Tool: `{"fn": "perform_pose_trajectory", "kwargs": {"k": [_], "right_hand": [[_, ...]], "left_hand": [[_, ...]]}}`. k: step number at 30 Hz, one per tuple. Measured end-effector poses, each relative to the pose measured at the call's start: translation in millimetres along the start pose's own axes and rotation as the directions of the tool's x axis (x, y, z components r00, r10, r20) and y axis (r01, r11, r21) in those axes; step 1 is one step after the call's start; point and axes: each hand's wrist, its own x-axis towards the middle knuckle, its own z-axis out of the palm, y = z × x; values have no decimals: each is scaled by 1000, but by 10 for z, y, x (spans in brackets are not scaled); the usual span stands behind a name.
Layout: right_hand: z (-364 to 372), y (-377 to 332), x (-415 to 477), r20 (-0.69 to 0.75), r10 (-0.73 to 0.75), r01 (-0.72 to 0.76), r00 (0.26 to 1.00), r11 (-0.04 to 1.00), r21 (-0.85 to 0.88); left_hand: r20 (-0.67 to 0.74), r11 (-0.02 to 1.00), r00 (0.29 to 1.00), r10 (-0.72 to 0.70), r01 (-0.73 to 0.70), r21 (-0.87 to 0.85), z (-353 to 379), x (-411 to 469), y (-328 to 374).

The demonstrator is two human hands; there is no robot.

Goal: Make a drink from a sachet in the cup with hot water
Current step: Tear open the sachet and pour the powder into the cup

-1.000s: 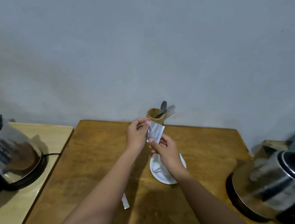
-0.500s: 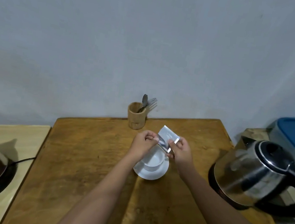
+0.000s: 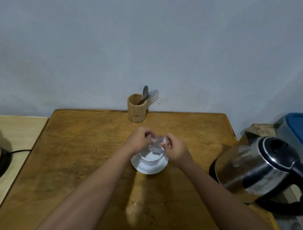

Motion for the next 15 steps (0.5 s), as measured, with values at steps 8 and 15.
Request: {"fn": "perform_pose_trajectory", "kwargs": {"k": [8, 15], "right_hand": [[-109, -294, 186, 264, -57, 175, 963, 876, -449], [-151, -391, 249, 295, -49, 194, 954, 852, -486]], "left_hand": [[-23, 998, 998, -57, 57, -14, 60, -52, -139], [-67, 998, 997, -42, 39, -47, 57, -98, -227]]}}
